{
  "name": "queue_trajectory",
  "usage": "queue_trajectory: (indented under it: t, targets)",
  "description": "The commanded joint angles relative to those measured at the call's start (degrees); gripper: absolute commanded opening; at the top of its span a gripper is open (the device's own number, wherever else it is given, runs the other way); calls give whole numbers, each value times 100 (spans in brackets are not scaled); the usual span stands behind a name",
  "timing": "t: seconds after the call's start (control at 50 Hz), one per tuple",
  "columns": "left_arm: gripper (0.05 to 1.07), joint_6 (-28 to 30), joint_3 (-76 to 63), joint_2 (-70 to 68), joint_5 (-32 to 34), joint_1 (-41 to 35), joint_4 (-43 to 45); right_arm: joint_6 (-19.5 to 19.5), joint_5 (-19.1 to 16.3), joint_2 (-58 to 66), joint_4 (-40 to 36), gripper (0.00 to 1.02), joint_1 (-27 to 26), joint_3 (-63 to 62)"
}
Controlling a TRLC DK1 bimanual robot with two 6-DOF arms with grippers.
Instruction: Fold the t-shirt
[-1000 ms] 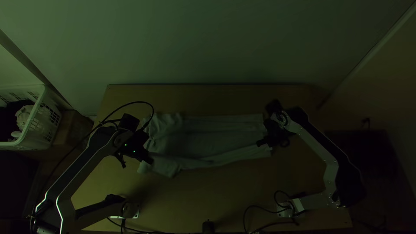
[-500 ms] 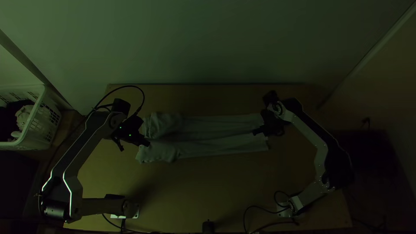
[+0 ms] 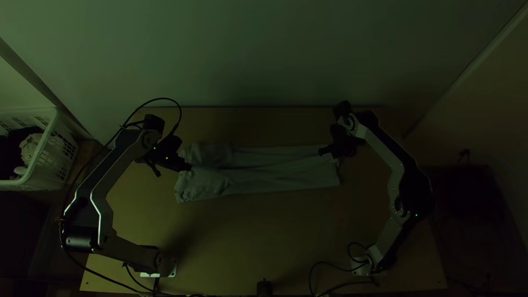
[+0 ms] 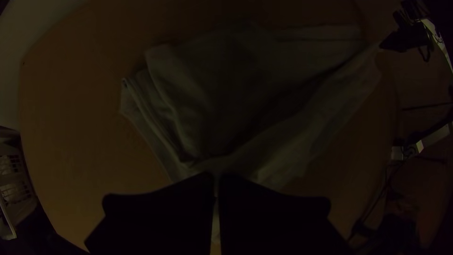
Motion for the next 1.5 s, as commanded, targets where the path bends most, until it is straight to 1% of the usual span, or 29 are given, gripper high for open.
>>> queue_trajectory:
  t: [0.0, 0.28, 0.36, 0.46, 0.48, 0.5, 0.52, 0.56, 0.58, 0.6, 0.62, 0.64, 0.66, 0.7, 0.72, 0.8, 0.9, 0.98, 1.04, 1.08, 1.14, 1.26, 1.38, 1.48]
  targets:
    - [8, 87, 280, 310, 91, 130, 29, -68, 53, 281, -16, 3, -77, 303]
    - [8, 51, 650, 916, 135, 385, 363, -42, 53, 659, 11, 3, -129, 725]
    - [8, -54, 817, 1101, 250, 490, 469, -24, 53, 729, 11, 3, -138, 795]
    - [9, -318, 1010, 1312, 364, 561, 653, 20, 61, 755, 11, 4, -165, 821]
    - [12, -362, 1036, 1347, 417, 578, 653, 29, 61, 755, 11, 4, -165, 821]
    - [17, -371, 1063, 1373, 452, 587, 662, 29, 70, 755, 11, 4, -165, 821]
    - [26, -388, 1089, 1400, 461, 587, 697, 29, 79, 755, 11, 5, -165, 821]
    - [48, -423, 1124, 1435, 487, 596, 750, 55, 149, 755, 11, 9, -165, 857]
    - [63, -423, 1133, 1452, 487, 596, 750, 108, 211, 755, 11, 12, -165, 892]
    - [80, -406, 1133, 1461, 487, 596, 733, 160, 263, 764, -7, 17, -173, 927]
    - [96, -397, 1133, 1461, 496, 596, 715, 213, 290, 764, -16, 25, -191, 945]
    - [105, -406, 1124, 1461, 496, 587, 697, 257, 299, 755, -25, 35, -209, 945]
    - [103, -414, 1133, 1461, 496, 587, 680, 275, 290, 729, -42, 49, -226, 945]
    - [103, -423, 1115, 1452, 566, 596, 618, 292, 290, 685, -104, 86, -253, 962]
    - [103, -432, 1089, 1444, 636, 596, 583, 292, 281, 667, -148, 100, -261, 971]
    - [103, -538, 905, 1373, 1146, 710, 697, 389, 246, 536, -156, 99, -340, 1059]
    - [103, -854, 623, 1171, 1603, 930, 1031, 521, -176, 210, -16, 99, -507, 1129]
    - [103, -1082, 377, 951, 2210, 1176, 1286, 626, -457, -27, 55, 99, -639, 1217]
    - [103, -1232, 228, 828, 2649, 1369, 1453, 670, -589, -150, 55, 99, -736, 1322]
    - [103, -1276, 149, 784, 2913, 1492, 1488, 784, -659, -203, 55, 99, -815, 1410]
    - [103, -1302, 52, 723, 3088, 1633, 1532, 881, -765, -308, 55, 99, -920, 1489]
    - [103, -1311, -212, 538, 3159, 1870, 1682, 907, -1037, -537, 55, 99, -1105, 1577]
    - [103, -1285, -502, 433, 3264, 2055, 1682, 943, -1187, -827, 55, 99, -1202, 1577]
    - [103, -1293, -765, 327, 3396, 2169, 1638, 951, -1196, -1002, 46, 99, -1237, 1533]
